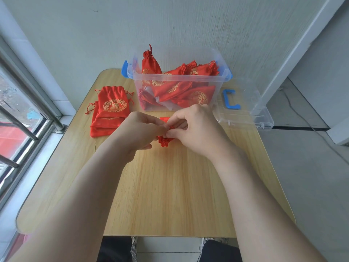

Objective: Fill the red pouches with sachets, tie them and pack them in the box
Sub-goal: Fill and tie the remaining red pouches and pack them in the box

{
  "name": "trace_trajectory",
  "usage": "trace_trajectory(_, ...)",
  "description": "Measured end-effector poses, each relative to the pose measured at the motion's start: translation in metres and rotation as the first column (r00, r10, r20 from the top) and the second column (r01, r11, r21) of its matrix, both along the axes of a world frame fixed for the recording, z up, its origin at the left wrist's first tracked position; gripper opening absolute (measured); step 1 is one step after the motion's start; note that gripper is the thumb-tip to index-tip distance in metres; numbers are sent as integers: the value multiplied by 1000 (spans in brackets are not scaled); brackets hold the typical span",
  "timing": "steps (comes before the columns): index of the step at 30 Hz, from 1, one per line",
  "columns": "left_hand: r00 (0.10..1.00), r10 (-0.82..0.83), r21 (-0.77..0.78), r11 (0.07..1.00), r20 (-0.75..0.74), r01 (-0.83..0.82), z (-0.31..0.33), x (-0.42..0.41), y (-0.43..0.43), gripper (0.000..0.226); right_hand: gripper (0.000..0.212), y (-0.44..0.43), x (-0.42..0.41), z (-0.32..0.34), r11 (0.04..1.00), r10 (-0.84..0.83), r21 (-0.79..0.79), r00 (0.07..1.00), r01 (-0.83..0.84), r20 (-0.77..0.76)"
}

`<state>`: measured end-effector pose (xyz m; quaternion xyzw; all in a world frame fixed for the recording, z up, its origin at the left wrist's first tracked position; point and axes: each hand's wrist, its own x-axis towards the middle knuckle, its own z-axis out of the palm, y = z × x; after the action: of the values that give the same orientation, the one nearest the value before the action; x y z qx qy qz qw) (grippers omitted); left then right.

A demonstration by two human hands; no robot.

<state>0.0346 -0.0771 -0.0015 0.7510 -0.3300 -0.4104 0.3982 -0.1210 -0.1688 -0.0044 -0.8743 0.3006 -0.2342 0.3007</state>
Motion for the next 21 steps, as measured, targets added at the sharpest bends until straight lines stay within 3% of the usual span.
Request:
trace_trajectory(5, 998, -34, 11, 999, -48, 35, 3, 3, 3, 12, 16, 1, 1, -1, 998, 6, -62, 1000, -7, -15)
trace_trajectory(12, 991, -68, -53, 996, 111, 75, 2, 2, 2, 10, 15, 3, 3, -5, 981, 7, -194, 1000, -7, -1)
trace_trajectory(16, 991, -2, -117, 993, 134, 17, 1, -2, -1, 5, 18, 3, 4, -5, 970, 9, -241, 999, -17, -36)
trace_trajectory(19, 993, 68, -133, 990, 94, -55, -1, -2, -3, 28, 23, 6, 5, -3, 959, -9, -282, 996, -17, -91)
trace_trajectory(21, 991, 65, -158, 986, 116, -46, -1, -4, -3, 28, 21, 7, 5, -3, 958, -25, -285, 992, -11, -124)
